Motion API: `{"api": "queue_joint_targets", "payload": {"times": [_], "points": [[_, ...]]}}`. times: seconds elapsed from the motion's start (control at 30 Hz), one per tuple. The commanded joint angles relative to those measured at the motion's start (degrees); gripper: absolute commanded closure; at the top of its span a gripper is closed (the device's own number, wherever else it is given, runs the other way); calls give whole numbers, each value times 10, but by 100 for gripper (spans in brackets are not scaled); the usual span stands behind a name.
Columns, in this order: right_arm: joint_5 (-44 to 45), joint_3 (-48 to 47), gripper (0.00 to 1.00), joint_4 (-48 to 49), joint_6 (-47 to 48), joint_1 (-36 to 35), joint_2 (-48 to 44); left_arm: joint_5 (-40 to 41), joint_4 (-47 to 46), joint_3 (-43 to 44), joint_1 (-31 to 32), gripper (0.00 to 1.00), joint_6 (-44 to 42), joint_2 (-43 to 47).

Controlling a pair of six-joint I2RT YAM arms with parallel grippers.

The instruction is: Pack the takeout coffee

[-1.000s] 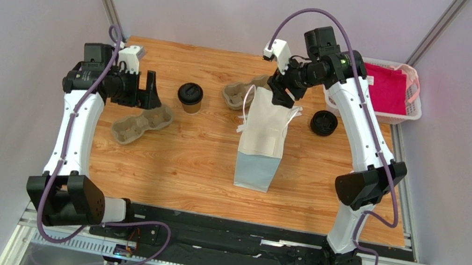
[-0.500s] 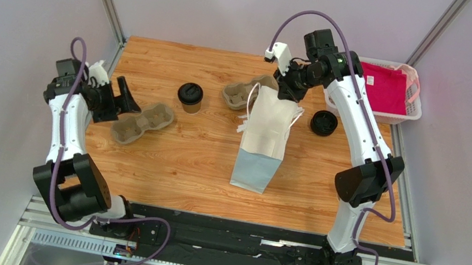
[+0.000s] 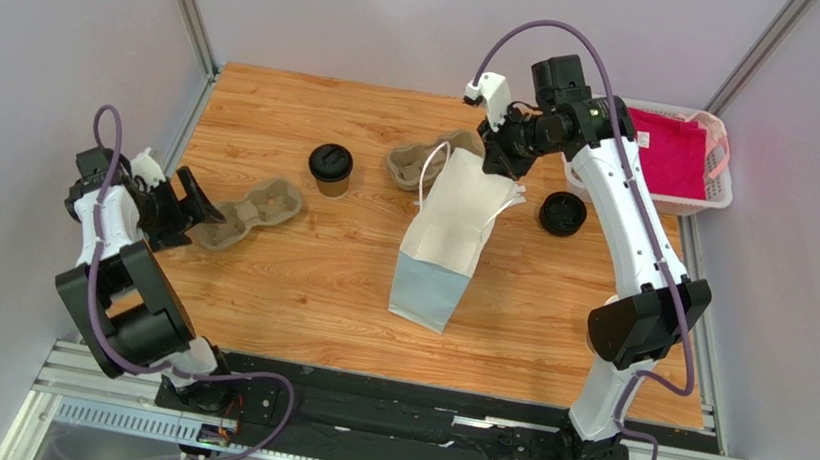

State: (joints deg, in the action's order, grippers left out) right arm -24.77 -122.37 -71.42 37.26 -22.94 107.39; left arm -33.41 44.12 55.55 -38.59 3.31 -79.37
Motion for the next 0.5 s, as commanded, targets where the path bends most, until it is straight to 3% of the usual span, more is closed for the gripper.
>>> {"api": "queue_joint_targets", "payload": {"times": [0.0, 0.27, 0.47], "points": [[-16, 24, 100, 53, -27, -1, -53, -27, -88, -32, -39, 9, 44, -27], [-19, 79, 100, 100, -24, 0, -91, -26, -170, -73, -40, 17, 58, -75], [-19, 30, 100, 41, -30, 0, -58, -49, -233, -85, -40, 30, 83, -101]]}}
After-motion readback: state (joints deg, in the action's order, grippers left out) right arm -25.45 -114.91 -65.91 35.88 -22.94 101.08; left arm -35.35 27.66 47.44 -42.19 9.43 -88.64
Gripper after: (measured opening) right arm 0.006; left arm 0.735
